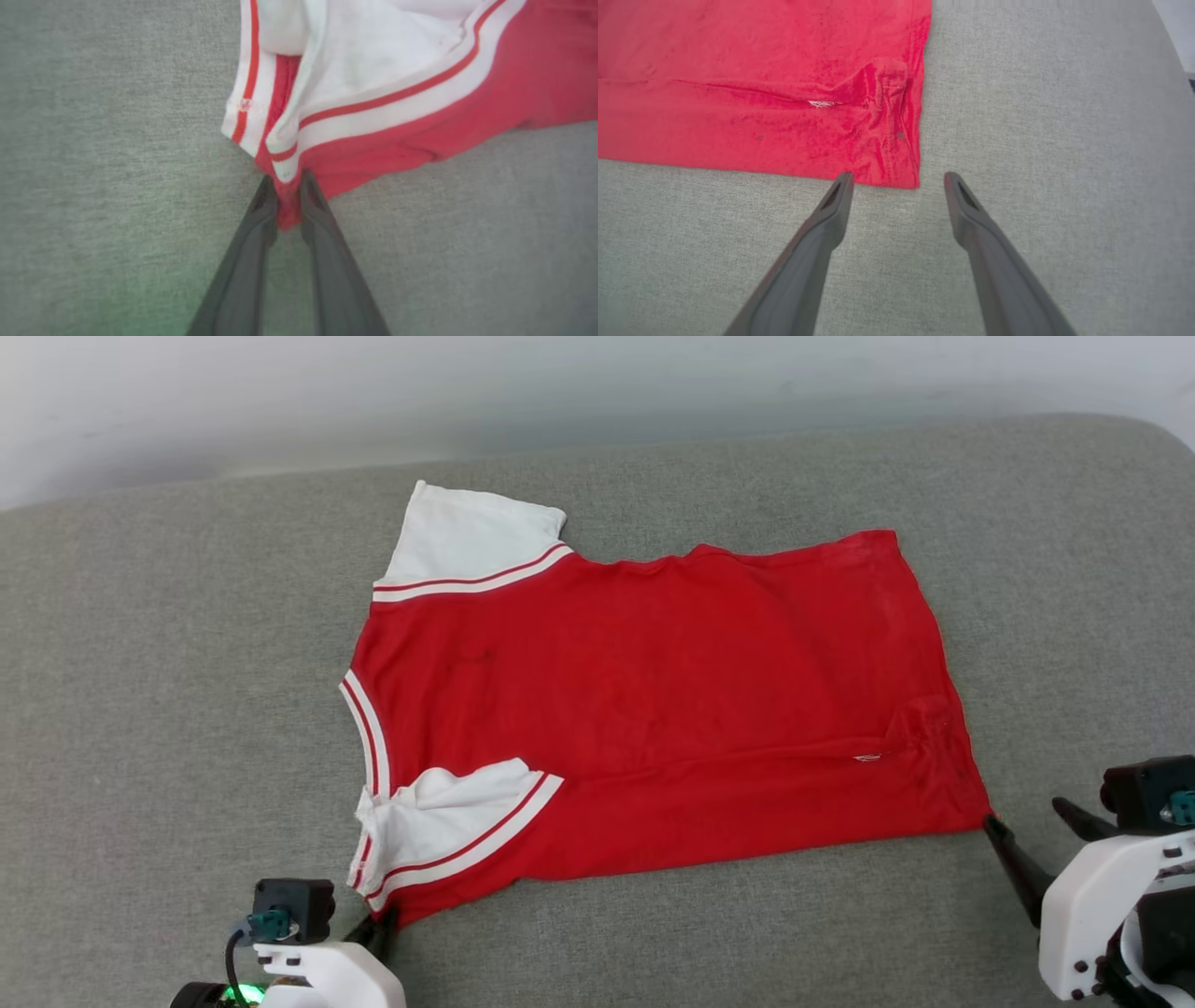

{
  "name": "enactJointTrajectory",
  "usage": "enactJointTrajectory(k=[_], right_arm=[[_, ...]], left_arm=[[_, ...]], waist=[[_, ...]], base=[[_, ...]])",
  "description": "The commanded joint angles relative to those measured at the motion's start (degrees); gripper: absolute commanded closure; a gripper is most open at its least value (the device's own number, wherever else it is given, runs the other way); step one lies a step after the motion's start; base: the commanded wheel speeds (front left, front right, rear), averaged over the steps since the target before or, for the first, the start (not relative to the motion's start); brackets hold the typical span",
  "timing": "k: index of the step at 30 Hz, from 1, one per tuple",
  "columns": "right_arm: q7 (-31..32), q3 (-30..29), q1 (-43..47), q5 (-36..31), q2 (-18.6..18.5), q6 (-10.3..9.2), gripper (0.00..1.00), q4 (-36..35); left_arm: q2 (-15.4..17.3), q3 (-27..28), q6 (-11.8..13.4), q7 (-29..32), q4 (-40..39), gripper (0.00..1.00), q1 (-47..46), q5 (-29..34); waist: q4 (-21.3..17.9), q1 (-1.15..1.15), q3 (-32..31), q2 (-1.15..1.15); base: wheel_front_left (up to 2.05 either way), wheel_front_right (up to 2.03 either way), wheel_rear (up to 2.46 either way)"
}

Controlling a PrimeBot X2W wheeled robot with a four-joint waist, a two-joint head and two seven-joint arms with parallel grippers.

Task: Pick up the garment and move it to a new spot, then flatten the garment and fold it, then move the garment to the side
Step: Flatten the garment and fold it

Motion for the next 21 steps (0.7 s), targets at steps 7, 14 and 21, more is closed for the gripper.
enactJointTrajectory(k=[7, 14, 21], right_arm=[[1.65, -0.07, -2.88, -1.51, -1.83, -0.02, 0.0, 3.41], [1.52, -1.83, -6.39, -2.6, 1.69, -0.02, 0.0, 12.99], [0.09, -2.29, -8.44, -5.34, 2.17, -0.02, 0.0, 21.44]], left_arm=[[0.76, -0.3, 0.62, -2.47, -2.15, 1.0, 0.57, 1.73], [3.6, -1.1, 0.24, -1.42, -9.84, 1.0, 0.55, 3.35], [6.27, -1.33, 0.06, -0.83, -14.67, 1.0, 0.0, 5.0]], waist=[[2.75, 0.0, -1.96, 0.0], [5.5, 0.0, -1.15, 0.0], [7.63, 0.0, 0.74, 0.0]], base=[[0.0, 0.0, 0.0], [0.0, 0.0, 0.0], [0.0, 0.0, 0.0]])
